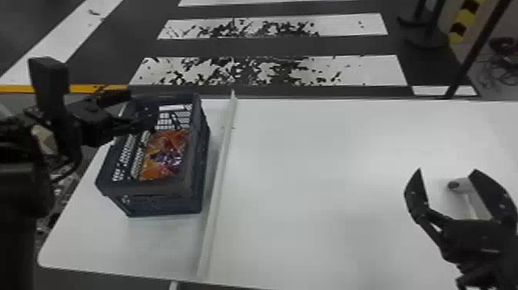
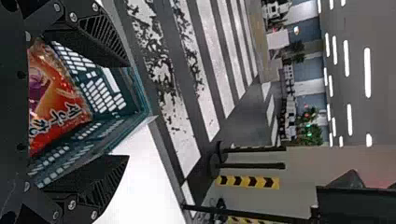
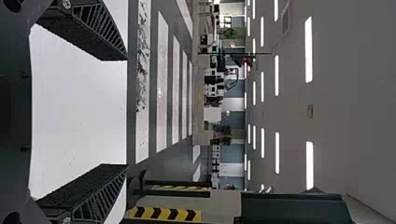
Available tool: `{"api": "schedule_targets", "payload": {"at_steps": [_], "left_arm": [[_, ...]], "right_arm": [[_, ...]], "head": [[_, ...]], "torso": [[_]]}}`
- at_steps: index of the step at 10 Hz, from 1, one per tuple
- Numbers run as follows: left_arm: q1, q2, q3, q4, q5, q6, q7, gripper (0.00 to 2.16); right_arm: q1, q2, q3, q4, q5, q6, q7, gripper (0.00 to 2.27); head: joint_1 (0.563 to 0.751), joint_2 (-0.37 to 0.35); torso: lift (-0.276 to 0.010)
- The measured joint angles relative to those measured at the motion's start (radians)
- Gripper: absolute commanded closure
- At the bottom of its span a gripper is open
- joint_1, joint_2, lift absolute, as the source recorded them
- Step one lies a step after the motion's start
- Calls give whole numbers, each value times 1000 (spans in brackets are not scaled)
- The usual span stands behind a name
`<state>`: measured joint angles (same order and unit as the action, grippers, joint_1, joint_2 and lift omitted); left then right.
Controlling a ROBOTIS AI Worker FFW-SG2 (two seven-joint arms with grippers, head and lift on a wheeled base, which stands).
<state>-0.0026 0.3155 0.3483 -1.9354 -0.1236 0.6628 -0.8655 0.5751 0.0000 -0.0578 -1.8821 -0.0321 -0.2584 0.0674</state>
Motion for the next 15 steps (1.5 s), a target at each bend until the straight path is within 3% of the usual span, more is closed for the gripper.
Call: {"api": "schedule_targets", "payload": {"at_steps": [3,5,6,8,10,15], "left_arm": [[-99,99,-69,159,-139,-2,-175,194],[-167,139,-143,251,-254,-20,-305,188],[-186,151,-174,290,-310,-42,-345,184],[-223,153,-230,376,-411,-89,-384,184],[-284,142,-295,492,-488,-137,-379,181],[-412,77,-437,764,-600,-244,-274,181]], "right_arm": [[-8,0,-1,3,-1,3,2,49],[-11,0,-1,3,-4,6,7,49],[-15,0,0,3,-6,11,9,49],[-28,0,2,9,-14,22,16,49],[-26,0,-4,14,-25,18,18,49],[-26,0,-8,21,-31,12,20,53]], "head": [[695,161],[695,162],[695,164],[695,170],[695,165],[695,130]], "torso": [[-95],[-95],[-95],[-95],[-95],[-95]]}}
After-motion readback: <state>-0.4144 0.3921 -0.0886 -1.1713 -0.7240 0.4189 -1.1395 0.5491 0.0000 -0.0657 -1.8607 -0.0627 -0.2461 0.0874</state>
